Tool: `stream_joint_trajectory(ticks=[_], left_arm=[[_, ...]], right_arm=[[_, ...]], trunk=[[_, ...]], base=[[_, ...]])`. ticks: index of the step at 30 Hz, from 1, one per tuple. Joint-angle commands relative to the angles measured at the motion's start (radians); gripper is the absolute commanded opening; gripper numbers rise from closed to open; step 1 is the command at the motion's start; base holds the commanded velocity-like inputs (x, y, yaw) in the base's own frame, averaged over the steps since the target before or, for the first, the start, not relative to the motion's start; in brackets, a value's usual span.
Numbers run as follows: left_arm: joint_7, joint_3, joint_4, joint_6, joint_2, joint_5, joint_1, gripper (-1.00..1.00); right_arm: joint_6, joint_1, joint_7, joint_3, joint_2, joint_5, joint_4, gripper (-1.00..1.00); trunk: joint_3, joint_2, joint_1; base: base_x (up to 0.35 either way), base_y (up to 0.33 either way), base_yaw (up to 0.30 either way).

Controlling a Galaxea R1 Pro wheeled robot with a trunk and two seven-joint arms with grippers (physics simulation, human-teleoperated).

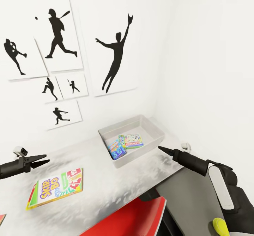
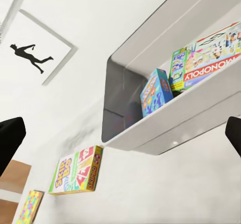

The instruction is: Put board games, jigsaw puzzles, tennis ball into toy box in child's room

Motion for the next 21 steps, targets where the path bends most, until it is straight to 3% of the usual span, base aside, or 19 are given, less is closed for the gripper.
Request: stream_joint_trajectory(ticks=[1,21], left_arm=[[-0.004,-0.007,0.001,0.011,0.0,0.005,-0.002,1.0],[-0.004,-0.007,0.001,0.009,-0.005,0.004,-0.001,1.0]], right_arm=[[0.006,-0.001,0.004,-0.001,0.0,0.001,0.0,1.0],[0.006,-0.001,0.003,-0.002,0.0,0.002,0.0,1.0]], trunk=[[0.0,-0.002,0.001],[0.033,-0.002,0.001]], base=[[-0.019,0.0,0.0],[-0.004,0.0,0.023]])
